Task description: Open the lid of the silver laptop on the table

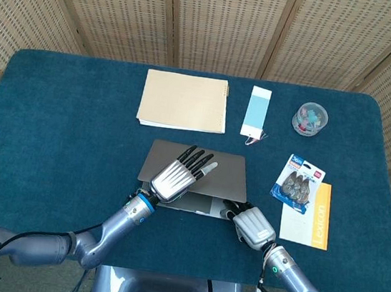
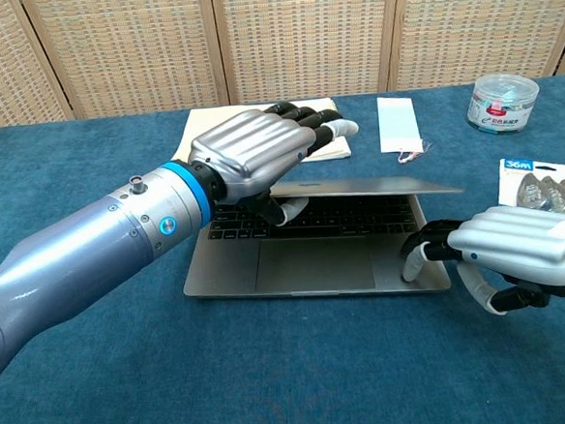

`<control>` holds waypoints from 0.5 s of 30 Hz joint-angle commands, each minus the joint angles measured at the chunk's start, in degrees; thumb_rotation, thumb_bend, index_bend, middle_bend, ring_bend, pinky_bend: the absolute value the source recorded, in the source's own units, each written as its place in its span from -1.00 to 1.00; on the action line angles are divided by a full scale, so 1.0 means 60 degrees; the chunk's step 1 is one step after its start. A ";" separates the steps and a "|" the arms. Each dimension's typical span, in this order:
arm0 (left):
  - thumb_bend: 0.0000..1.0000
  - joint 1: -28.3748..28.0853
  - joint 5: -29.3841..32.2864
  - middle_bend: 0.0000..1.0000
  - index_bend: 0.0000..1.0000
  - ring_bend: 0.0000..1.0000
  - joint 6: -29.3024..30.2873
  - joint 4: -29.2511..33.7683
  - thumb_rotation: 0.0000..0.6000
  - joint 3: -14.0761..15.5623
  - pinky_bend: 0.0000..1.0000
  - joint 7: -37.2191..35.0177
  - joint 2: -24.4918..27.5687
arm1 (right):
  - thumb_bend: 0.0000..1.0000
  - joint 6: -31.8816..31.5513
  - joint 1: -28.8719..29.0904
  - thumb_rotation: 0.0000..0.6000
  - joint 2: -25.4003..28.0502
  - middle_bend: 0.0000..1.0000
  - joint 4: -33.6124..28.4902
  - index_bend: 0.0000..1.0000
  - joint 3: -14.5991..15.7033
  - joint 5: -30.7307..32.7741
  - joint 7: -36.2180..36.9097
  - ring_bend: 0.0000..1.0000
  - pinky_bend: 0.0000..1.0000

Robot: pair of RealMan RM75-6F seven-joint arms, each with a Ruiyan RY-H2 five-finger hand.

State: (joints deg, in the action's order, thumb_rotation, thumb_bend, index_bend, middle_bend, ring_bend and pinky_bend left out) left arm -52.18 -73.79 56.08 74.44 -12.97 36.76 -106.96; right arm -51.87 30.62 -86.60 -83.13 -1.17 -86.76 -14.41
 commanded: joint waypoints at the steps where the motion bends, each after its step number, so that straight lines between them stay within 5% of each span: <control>1: 0.02 -0.0017 0.0040 -1.00 -1.00 -1.00 0.0017 0.0042 1.00 -0.0055 -1.00 -0.0111 0.0061 | 1.00 0.0289 0.0045 1.00 -0.0081 -0.73 -0.0227 -0.51 -0.0137 0.0722 -0.0721 -0.80 -0.51; 15: 0.03 -0.0238 0.0126 -1.00 -1.00 -1.00 0.0018 -0.0034 1.00 -0.0282 -1.00 -0.0112 0.0551 | 1.00 0.0729 0.0304 1.00 0.0340 -0.73 -0.0997 -0.51 -0.0058 0.1286 -0.0817 -0.80 -0.51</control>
State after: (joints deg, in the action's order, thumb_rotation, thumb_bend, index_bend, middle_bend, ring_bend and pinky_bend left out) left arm -53.43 -73.18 56.17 74.40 -14.34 35.95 -104.18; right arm -47.75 32.18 -84.89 -88.70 -1.62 -78.92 -19.62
